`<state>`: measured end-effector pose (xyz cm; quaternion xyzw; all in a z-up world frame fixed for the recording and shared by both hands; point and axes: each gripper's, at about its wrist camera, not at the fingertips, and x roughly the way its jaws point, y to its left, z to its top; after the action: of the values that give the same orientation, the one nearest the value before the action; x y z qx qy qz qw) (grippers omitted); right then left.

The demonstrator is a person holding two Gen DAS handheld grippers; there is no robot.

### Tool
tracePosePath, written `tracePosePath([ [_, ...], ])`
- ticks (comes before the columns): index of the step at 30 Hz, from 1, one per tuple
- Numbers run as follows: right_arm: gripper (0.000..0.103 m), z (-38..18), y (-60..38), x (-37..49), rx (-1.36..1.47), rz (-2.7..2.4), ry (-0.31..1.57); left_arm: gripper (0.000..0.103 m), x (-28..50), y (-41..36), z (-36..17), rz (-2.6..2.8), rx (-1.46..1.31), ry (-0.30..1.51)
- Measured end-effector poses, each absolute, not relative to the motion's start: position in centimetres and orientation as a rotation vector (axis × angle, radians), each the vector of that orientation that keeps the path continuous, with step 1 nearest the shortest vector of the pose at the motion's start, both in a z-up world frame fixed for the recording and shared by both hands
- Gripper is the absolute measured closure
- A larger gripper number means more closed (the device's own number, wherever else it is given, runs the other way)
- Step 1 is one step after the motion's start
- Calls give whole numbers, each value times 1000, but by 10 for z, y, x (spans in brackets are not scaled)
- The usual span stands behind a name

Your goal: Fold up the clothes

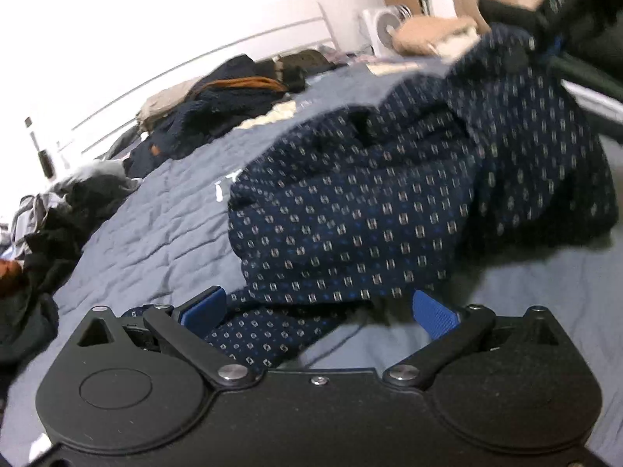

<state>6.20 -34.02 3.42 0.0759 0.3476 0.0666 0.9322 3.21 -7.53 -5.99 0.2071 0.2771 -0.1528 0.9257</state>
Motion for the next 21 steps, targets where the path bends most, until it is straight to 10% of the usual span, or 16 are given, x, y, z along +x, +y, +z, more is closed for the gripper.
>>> tracePosePath([
  [10,47,83,-328,24,-25,263,571,0,29,-53,-46,-320,320,597],
  [21,43,6,-224,15,-466,648,633,0,34,-25,-35,-245,227,607],
])
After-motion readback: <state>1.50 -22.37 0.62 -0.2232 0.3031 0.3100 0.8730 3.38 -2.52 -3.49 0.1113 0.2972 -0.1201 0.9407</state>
